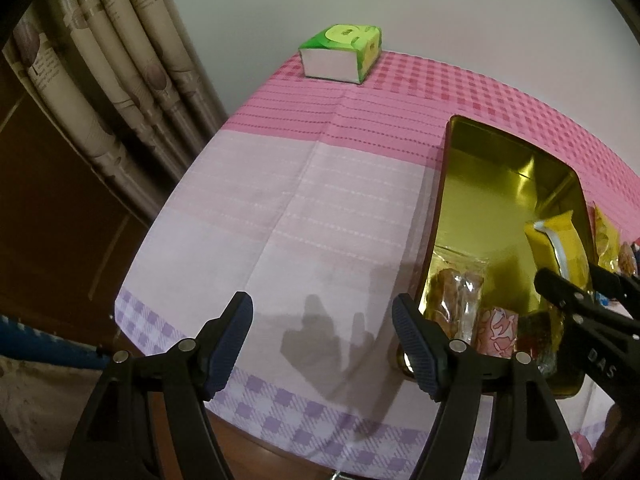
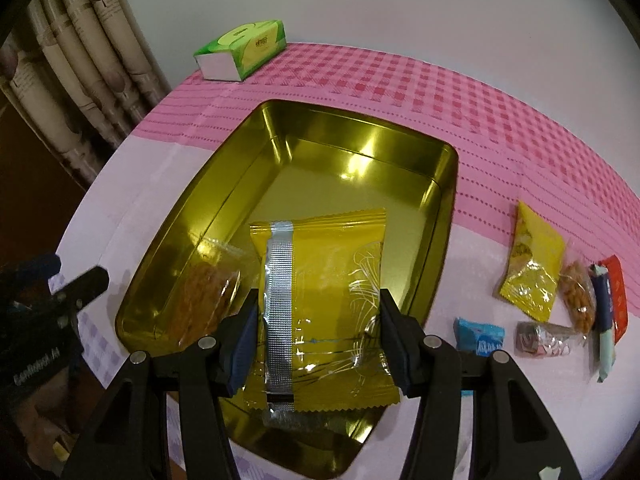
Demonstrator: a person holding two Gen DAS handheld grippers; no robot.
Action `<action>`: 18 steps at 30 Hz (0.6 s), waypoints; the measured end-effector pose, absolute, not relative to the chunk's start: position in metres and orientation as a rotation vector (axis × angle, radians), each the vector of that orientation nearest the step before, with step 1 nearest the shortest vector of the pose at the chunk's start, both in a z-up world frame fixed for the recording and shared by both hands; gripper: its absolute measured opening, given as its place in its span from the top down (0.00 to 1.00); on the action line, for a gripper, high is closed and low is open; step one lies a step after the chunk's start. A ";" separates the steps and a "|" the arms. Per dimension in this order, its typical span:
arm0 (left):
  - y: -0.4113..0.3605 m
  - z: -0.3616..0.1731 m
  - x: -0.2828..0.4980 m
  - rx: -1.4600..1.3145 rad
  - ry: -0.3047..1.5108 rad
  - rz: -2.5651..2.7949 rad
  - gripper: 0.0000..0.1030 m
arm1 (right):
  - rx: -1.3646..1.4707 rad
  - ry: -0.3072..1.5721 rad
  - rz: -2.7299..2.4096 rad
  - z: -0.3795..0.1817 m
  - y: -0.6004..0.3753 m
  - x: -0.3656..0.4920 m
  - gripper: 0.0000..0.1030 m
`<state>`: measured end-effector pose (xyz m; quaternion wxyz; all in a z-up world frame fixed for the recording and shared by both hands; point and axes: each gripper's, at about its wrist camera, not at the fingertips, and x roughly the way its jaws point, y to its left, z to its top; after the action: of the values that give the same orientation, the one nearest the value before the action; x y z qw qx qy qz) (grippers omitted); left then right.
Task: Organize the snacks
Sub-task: 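Carry the yellow silver-striped bag into the tin and open the right tool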
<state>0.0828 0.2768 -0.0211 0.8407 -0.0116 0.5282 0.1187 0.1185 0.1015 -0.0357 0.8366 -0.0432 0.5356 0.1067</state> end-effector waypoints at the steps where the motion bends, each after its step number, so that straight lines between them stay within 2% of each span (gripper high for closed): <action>1: 0.276 -0.022 0.083 -0.026 1.118 0.248 0.29 | -0.094 1.136 0.225 -0.037 0.103 0.121 0.50; 11: 0.277 -0.026 0.086 -0.049 1.130 0.241 0.29 | -0.073 1.177 0.212 -0.057 0.102 0.126 0.50; 18: 0.274 -0.029 0.086 -0.054 1.137 0.237 0.29 | -0.091 1.177 0.220 -0.058 0.105 0.124 0.46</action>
<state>0.0859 0.2742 -0.0291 0.8358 -0.0256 0.5368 0.1121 0.1245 0.1054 -0.0582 0.8250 -0.0429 0.5538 0.1036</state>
